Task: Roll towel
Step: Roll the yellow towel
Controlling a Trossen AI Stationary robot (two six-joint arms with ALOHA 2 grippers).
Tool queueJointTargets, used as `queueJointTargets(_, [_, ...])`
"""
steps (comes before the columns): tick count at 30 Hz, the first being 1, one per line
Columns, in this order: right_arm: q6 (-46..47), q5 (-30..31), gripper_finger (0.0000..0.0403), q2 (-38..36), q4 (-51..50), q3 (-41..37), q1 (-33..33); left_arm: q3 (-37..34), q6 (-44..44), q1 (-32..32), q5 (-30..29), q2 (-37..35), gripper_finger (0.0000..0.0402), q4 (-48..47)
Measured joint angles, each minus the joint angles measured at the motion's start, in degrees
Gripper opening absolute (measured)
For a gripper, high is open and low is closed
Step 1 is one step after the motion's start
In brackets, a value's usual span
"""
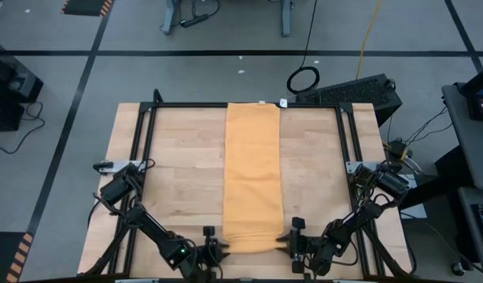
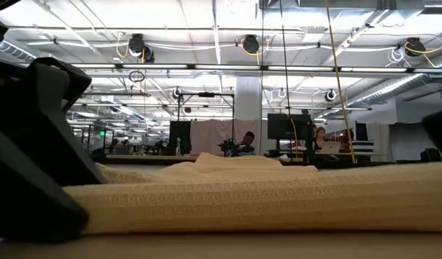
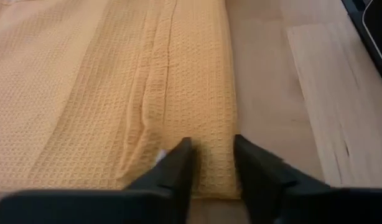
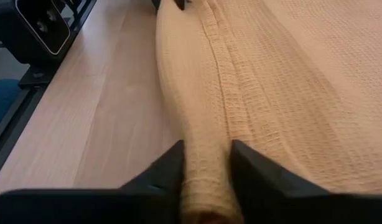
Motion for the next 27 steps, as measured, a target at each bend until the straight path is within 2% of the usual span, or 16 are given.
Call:
queueJointTargets(3, [0.7, 0.0, 0.0064, 0.0, 0.1, 0.0, 0.0, -0.2, 0.3, -0.3, -0.8, -0.5, 0.0038, -0.6])
queueJointTargets(5, [0.7, -0.4, 0.0028, -0.2, 0.3, 0.0, 0.2, -0.3, 0.1, -0.4, -1.3, -1.1, 0.0013, -1.1])
queueJointTargets(7, [0.6, -1.2, 0.0009, -0.8, 0.1, 0.0, 0.4, -0.4, -0.1, -0.4, -1.6, -1.8, 0.0015, -1.1])
queueJointTargets(12, [0.6, -2.5, 0.0017, -4.3, -1.1, -0.1, 0.5, -0.3, -1.6, -0.2, -0.9, -4.7, 0.0012, -0.9])
queueJointTargets(20, [4.0, -10.2, 0.0004, -7.8, -1.8, -0.1, -1.4, -0.3, -5.1, 3.0, 8.8, -9.2, 0.0012, -0.5])
queueJointTargets(27, [5.3, -12.5, 0.0005, -9.1, -6.5, -0.1, -2.7, -0.2, -7.6, 5.4, 12.4, -9.9, 0.0014, -5.5])
